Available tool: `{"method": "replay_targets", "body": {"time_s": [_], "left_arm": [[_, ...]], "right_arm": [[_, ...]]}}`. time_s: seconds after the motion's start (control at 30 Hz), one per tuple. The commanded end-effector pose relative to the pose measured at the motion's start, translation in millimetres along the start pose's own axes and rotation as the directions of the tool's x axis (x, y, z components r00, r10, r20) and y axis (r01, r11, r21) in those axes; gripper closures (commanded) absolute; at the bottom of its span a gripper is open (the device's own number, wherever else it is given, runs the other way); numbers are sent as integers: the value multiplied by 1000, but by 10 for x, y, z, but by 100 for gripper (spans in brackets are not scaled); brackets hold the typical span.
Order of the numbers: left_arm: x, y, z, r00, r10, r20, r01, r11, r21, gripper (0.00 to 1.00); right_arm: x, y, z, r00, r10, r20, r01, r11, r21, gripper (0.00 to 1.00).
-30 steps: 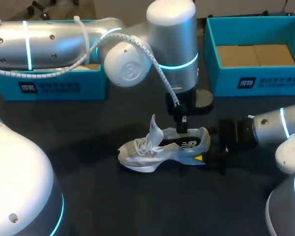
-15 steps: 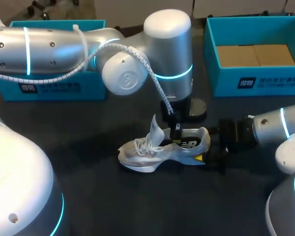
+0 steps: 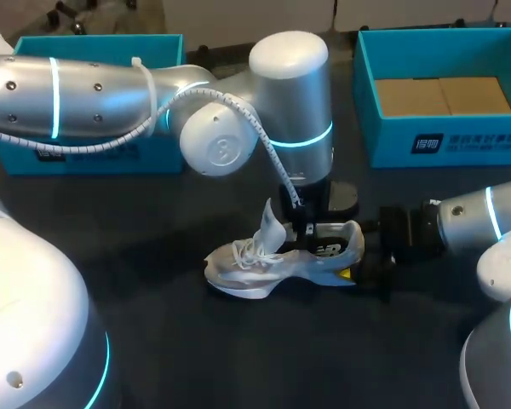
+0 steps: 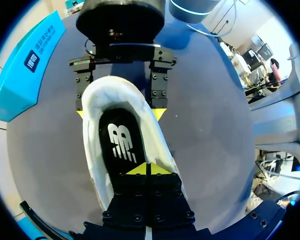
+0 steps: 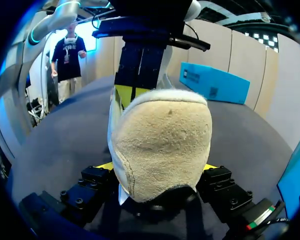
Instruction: Take the shoe out of the shoebox, open the shoe tongue, remove and reinsert the insole, then place the shoe into the shoebox
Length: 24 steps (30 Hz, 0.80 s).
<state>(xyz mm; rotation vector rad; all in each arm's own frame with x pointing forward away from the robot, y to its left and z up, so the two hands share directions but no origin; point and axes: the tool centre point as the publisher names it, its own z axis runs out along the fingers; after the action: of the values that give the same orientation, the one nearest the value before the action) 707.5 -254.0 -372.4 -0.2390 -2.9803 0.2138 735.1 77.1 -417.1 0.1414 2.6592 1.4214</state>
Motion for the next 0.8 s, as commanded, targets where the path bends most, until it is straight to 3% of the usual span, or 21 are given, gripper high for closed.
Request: {"method": "replay_targets", "body": {"time_s": [0.03,0.6,0.67,0.77,0.8], "left_arm": [[-27,-23,81,1000,0,-1,0,1000,-6,100],[41,-41,168,998,41,-45,-41,999,16,100],[43,-48,187,998,42,-43,-41,999,10,92],[42,-49,193,998,40,-45,-40,999,10,89],[43,-49,193,998,40,-46,-40,999,12,81]], "right_arm": [[0,-8,19,1000,0,2,0,1000,2,100],[0,-8,19,1000,0,2,0,1000,2,100],[0,-8,19,1000,0,2,0,1000,2,100],[0,-8,19,1000,0,2,0,1000,2,100],[0,-8,19,1000,0,2,0,1000,2,100]]}}
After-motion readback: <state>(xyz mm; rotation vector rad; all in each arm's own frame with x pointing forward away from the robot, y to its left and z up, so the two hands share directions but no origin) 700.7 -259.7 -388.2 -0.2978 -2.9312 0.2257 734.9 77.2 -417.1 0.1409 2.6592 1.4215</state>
